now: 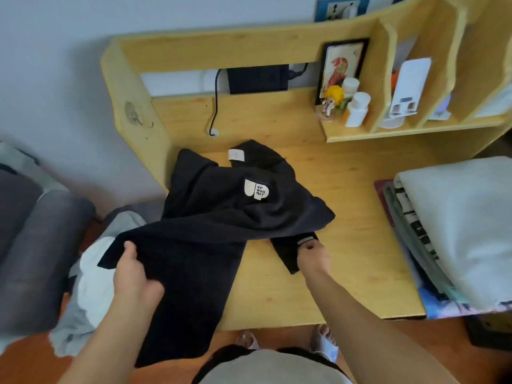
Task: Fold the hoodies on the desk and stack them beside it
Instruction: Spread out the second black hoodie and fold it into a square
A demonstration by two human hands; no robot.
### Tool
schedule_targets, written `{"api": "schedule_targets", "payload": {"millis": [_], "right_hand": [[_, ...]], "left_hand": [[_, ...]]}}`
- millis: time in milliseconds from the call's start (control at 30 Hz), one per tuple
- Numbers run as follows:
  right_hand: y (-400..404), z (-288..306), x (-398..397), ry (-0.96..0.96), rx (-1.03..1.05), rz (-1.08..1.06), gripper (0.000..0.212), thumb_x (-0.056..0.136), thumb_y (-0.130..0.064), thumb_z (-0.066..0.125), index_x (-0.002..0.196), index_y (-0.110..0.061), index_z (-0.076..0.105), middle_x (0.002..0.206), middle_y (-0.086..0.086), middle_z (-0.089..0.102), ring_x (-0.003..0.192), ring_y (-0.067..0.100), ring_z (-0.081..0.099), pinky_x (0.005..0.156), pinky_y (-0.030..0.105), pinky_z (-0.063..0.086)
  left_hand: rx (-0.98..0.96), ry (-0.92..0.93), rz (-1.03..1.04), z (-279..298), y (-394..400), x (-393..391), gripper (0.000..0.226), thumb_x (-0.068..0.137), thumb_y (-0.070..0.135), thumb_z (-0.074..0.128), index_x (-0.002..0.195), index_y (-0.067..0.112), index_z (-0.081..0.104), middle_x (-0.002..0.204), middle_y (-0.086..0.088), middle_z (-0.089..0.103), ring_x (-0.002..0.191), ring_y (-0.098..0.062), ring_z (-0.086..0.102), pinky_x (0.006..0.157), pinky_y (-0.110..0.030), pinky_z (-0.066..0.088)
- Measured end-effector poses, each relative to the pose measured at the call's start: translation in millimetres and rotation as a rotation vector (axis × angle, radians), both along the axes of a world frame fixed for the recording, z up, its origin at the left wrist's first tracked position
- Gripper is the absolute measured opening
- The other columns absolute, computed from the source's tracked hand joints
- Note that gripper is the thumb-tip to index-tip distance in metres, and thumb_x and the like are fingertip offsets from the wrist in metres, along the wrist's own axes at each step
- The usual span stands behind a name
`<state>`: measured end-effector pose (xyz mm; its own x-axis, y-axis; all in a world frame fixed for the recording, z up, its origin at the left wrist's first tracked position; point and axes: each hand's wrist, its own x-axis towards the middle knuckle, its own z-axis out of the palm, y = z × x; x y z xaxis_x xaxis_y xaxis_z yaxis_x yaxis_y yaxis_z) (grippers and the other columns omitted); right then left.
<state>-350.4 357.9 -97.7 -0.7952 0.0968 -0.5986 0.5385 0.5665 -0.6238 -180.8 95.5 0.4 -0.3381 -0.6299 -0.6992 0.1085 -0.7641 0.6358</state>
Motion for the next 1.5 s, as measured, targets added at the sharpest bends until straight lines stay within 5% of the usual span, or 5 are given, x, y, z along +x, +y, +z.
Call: {"api": "schedule_targets", "payload": {"millis": [233,533,900,1133,1500], "right_hand": [[105.8,200.3,-132.7,0.570,-0.384,-0.376,0.026,0.068,-0.003,0.050,0.060,-0.024,0.062,0.072,-0.001,0.060,0.082,0.029,0.060,0.074,0.038,0.052],[205.8,352.8,-269.8,0.803,-0.947,-0.440,0.059,0.072,0.014,0.040,0.111,-0.020,0.068,0.117,0.014,0.067,0.102,0.029,0.068,0.088,0.046,0.060],[421.9,146.0,-307.0,0.359,-0.335,-0.563,0.041,0.088,-0.019,0.061,0.128,-0.018,0.055,0.119,0.005,0.061,0.107,0.024,0.063,0.084,0.030,0.054],[391.3,83.4,-255.1,0.315,-0.113,-0.430,0.034,0.091,-0.025,0.050,0.121,-0.012,0.061,0.100,0.005,0.060,0.106,0.036,0.063,0.089,0.044,0.053],[309.4,108.5,-286.6,-0.062,-0.855,-0.663,0.026,0.103,-0.024,0.056,0.125,-0.010,0.054,0.118,0.010,0.062,0.098,0.020,0.065,0.070,0.031,0.057]], "left_hand": [[-0.036,0.095,-0.341,14.4,57.4,-31.4,0.047,0.096,0.044,0.064,0.135,0.019,0.065,0.128,-0.006,0.071,0.120,-0.030,0.066,0.104,-0.050,0.047],[-0.340,-0.045,-1.361,32.0,237.9,-90.7,0.030,0.089,0.023,0.076,0.117,0.032,0.069,0.111,0.018,0.075,0.110,-0.006,0.067,0.100,-0.030,0.047],[-0.784,-0.407,-1.992,-84.8,405.6,-121.3,0.091,0.067,0.099,0.044,0.136,0.041,0.056,0.165,0.006,0.024,0.152,-0.019,0.022,0.125,-0.042,0.021],[-0.902,-0.597,-1.615,-99.0,392.0,-112.5,0.047,0.100,0.036,0.057,0.144,0.045,0.041,0.162,0.006,0.028,0.148,-0.015,0.023,0.123,-0.034,0.026],[-0.941,-1.143,-1.726,-112.6,308.3,-45.3,0.074,0.101,0.037,0.044,0.160,0.047,0.001,0.171,-0.001,-0.003,0.155,-0.034,0.006,0.124,-0.045,0.023]]}}
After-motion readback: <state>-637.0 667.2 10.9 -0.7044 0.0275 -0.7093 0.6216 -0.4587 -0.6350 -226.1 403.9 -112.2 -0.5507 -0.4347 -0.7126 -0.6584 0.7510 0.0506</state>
